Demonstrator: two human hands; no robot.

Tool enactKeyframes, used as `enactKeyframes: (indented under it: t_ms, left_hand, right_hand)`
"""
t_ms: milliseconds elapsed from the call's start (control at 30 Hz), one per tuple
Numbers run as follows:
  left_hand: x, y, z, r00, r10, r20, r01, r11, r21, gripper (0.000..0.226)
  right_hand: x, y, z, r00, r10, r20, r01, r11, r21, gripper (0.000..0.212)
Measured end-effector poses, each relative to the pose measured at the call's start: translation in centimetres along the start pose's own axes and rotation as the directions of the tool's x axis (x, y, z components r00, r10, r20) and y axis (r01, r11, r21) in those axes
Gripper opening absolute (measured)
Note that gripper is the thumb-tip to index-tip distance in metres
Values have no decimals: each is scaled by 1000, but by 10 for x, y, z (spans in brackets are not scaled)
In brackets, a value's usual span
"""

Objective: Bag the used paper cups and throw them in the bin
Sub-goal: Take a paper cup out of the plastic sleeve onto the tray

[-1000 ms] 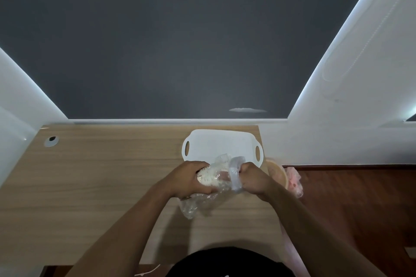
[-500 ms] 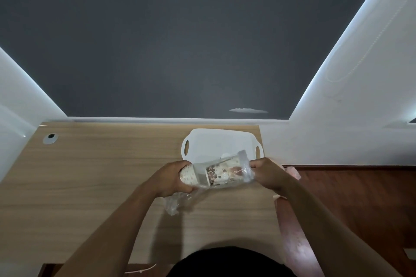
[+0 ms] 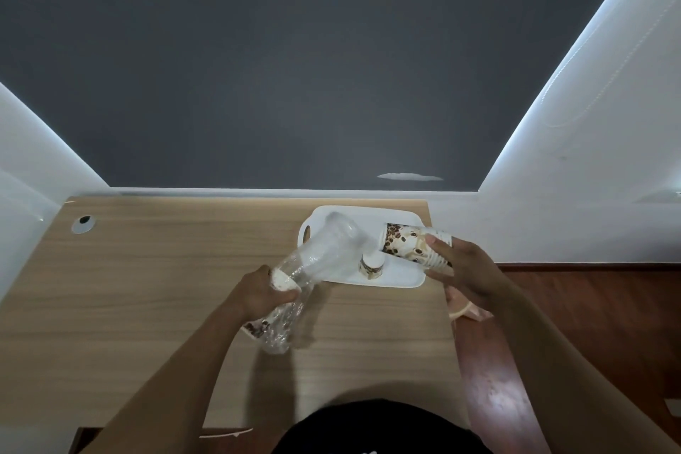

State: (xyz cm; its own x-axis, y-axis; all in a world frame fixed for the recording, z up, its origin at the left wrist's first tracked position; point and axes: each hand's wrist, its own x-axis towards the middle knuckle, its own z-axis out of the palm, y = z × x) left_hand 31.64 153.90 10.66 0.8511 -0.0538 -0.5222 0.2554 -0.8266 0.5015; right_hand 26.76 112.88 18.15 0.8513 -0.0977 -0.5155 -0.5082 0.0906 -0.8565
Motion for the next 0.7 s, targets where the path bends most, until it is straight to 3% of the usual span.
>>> enactKeyframes:
  t_ms: [133,267,333,500,600,700]
  left_hand:
    - [2,16,15,996,-84,-12,79,972,-221,71]
    - [6,46,34,999,33,29,-22,945,-325,70]
    - [4,58,38,998,65,25,-50,925,-376,67]
    - [-4,79,49,999,47,-19,-51,909,-414,63]
    - [-8,89,54,998,26,-63,-52,896,-440,68]
    - [-8,91,57,998,32,-53,-52,906,-420,72]
  right_hand:
    - [5,15,20,998,51,22,-55,974,220,44]
    - [4,21,53,988,93,127,-108,987,116,27]
    - [5,23,68,988,98,123,-105,993,46,36]
    - [16,39,85,987,161,8,-161,986,41,31]
    - [9,33,95,973,224,59,-230,962,147,38]
    - [13,32,93,909,382,170,-414,877,242,52]
